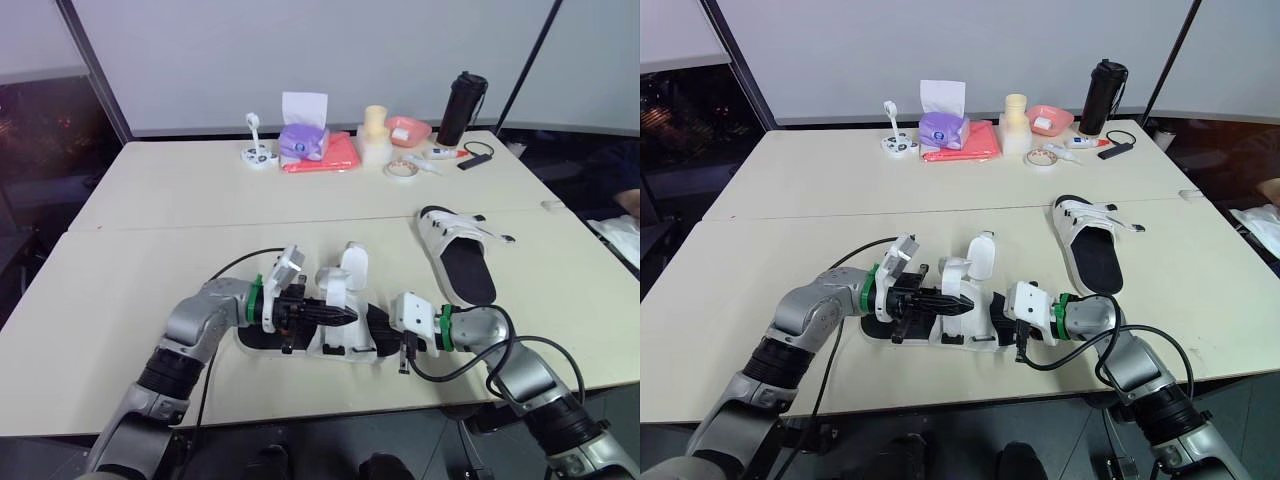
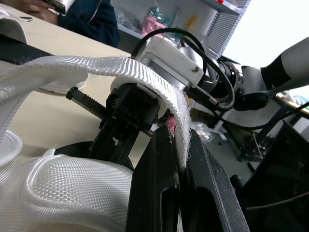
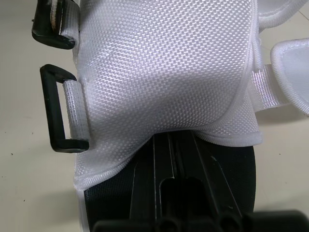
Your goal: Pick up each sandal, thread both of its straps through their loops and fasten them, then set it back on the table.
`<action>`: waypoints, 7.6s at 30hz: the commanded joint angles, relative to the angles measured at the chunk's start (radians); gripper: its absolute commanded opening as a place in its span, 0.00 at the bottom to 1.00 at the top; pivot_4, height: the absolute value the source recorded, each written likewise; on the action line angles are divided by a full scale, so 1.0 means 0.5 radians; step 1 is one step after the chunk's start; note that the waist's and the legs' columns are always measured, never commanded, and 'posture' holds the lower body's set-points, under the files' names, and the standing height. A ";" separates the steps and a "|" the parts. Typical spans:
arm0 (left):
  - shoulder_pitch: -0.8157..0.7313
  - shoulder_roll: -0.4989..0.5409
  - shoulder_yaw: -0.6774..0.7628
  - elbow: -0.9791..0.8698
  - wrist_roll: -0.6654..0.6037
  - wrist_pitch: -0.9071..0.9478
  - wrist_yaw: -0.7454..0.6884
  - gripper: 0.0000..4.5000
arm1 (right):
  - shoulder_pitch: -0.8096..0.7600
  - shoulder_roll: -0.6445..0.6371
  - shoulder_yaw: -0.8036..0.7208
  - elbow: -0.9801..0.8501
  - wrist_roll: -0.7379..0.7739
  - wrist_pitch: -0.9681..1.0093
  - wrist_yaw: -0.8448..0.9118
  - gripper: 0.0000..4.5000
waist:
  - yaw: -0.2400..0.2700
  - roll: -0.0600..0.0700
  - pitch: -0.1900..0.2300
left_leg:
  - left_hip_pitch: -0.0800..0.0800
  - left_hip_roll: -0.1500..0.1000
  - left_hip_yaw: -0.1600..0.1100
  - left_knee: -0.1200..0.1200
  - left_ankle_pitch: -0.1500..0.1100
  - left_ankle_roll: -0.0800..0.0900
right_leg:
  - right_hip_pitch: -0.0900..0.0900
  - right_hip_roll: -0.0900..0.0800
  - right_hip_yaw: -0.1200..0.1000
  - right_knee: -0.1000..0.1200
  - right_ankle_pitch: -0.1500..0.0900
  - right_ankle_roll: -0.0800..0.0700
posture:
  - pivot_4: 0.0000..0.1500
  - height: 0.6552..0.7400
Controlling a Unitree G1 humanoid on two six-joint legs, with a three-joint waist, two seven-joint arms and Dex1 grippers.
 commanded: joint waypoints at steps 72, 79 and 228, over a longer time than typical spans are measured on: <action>0.767 0.361 -0.073 -0.395 0.293 -0.450 0.190 0.84 | 0.057 -0.026 0.186 0.257 -0.184 0.025 0.028 0.00 | -0.003 0.007 -0.010 | 0.000 0.007 0.002 -0.002 -0.003 -0.005 | -0.010 -0.006 0.003 -0.001 0.001 -0.006 | 1.00 0.93; 0.643 0.204 -0.156 -0.213 0.372 -0.543 0.191 0.84 | 0.088 -0.053 0.174 0.214 -0.177 0.044 0.025 0.00 | 0.010 0.008 -0.017 | 0.000 0.006 0.002 -0.001 -0.003 -0.005 | -0.008 -0.007 0.002 -0.003 0.001 -0.006 | 1.00 0.93; -0.074 0.272 -0.082 0.503 0.456 -0.351 -0.412 0.04 | 0.134 -0.045 0.169 0.152 -0.227 0.051 -0.085 0.00 | 0.000 -0.001 -0.003 | 0.001 0.005 -0.006 -0.001 -0.002 -0.003 | 0.000 -0.003 -0.020 -0.001 0.003 0.002 | 1.00 0.93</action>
